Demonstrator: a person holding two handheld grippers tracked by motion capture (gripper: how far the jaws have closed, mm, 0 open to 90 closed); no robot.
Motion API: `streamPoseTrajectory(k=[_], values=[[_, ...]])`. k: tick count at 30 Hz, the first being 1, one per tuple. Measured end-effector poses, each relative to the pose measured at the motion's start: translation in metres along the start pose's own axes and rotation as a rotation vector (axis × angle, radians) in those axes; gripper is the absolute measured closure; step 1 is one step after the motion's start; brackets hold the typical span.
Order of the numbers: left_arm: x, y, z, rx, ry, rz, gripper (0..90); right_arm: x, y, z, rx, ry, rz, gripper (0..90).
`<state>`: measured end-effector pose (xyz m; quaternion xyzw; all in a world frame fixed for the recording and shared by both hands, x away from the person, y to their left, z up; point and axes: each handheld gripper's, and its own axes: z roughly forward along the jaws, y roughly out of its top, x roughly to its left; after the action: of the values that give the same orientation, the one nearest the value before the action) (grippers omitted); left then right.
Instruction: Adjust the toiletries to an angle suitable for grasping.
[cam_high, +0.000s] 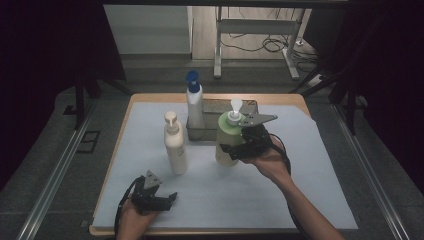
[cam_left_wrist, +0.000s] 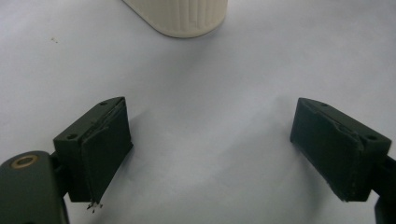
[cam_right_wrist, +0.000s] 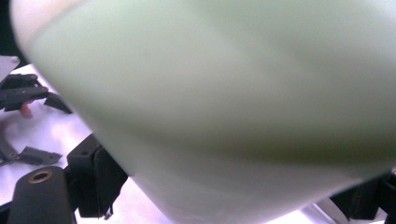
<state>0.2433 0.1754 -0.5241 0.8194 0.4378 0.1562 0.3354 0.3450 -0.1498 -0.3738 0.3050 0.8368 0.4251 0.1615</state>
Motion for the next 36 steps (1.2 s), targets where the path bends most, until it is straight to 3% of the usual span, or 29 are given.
streamPoseTrajectory(k=[20, 36], values=[[0.0, 0.0, 0.0, 0.001, 0.0, 0.0, 12.0, -0.018, 0.034, 0.011, -0.012, -0.056, 0.015, 13.1], [0.0, 0.0, 0.0, 0.001, 0.0, -0.001, 12.0, -0.032, 0.048, 0.025, -0.018, -0.096, 0.032, 13.1]])
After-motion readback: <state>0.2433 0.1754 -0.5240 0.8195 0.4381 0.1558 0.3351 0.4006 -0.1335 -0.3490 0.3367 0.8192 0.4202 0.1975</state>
